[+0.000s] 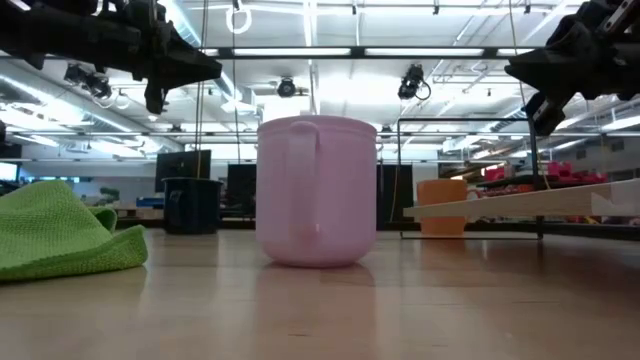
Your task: Stack small to large cups/mugs on shelf
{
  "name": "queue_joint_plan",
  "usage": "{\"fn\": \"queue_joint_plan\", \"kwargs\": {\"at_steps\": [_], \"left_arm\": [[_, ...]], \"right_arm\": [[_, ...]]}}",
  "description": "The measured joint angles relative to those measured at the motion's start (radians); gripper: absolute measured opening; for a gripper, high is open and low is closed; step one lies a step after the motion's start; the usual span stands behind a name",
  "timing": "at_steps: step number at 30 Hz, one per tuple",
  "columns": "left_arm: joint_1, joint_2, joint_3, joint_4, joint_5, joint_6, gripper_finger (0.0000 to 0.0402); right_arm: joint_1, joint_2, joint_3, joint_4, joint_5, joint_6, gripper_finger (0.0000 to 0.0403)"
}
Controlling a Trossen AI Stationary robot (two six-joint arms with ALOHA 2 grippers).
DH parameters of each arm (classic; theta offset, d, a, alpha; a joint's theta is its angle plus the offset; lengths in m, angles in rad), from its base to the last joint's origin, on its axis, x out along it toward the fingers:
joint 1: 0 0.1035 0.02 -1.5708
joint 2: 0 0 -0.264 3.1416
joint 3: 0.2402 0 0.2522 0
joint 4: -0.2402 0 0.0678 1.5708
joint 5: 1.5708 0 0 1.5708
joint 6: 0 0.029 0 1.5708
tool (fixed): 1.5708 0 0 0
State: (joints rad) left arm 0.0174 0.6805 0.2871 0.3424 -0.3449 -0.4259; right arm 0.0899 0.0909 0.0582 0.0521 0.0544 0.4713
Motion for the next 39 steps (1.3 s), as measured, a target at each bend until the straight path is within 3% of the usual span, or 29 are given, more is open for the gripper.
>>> {"fn": "queue_joint_plan", "kwargs": {"at_steps": [39], "left_arm": [[0.0, 0.0, 0.0, 0.0, 0.0, -0.027, 0.0052]], "right_arm": [[0.0, 0.0, 0.0, 0.0, 0.0, 0.0, 0.0046]]}}
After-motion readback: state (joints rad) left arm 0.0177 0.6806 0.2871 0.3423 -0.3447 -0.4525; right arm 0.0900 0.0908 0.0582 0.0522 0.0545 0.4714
